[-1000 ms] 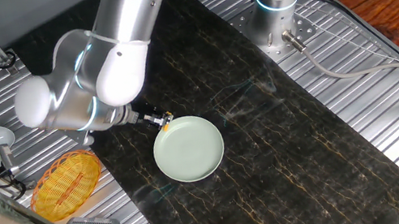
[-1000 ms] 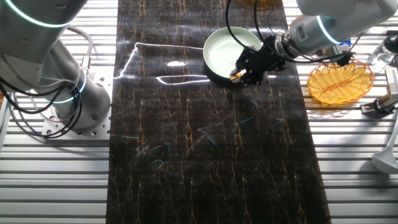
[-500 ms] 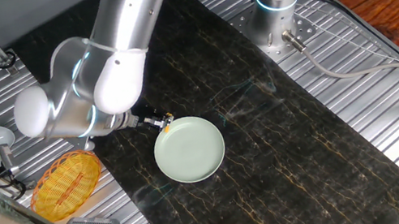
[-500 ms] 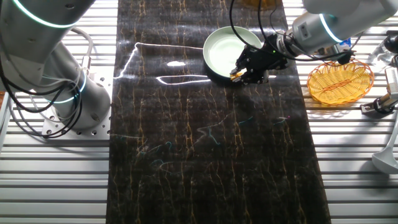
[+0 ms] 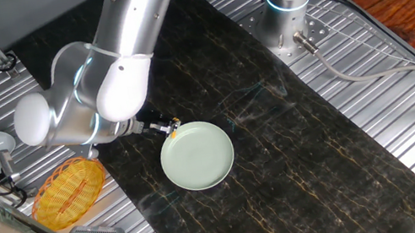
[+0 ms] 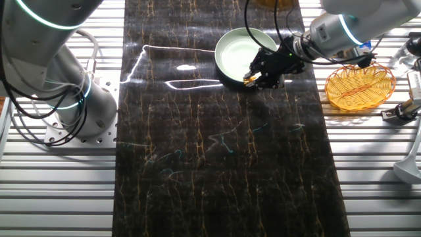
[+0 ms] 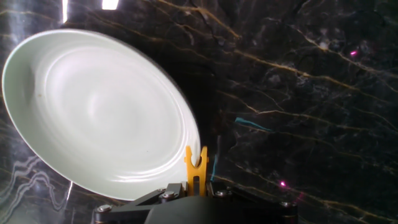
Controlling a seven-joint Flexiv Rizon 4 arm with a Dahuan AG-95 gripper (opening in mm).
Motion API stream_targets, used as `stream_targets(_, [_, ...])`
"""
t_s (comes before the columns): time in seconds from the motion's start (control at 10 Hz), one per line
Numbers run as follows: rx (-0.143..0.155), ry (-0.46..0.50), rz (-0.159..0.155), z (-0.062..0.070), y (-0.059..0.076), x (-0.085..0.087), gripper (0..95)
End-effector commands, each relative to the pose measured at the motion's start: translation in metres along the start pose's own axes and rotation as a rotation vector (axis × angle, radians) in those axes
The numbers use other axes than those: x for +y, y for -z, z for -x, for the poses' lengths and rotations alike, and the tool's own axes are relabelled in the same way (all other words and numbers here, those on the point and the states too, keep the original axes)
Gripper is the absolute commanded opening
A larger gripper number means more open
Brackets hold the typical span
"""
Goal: Use a clamp
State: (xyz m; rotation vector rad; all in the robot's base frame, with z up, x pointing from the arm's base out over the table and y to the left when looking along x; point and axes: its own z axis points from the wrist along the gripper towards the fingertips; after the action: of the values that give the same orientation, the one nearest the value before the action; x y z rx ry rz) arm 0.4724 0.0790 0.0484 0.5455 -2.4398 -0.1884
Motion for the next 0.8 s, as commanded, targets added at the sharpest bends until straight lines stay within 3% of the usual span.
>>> stream_targets(0.1, [-0.001,0.015,0.0,0.0005,-0.0001,-0.0001,0.0])
stream_targets(0.3, [0.0,0.018,-0.001,0.0005,-0.0001,-0.0001,0.0])
stream_targets(0.4, [0.0,0.025,-0.001,0.0005,-0.0001,-0.0001,19.0])
stream_targets(0.8, [0.005,0.026,0.0,0.0005,-0.0001,-0.0001,19.0])
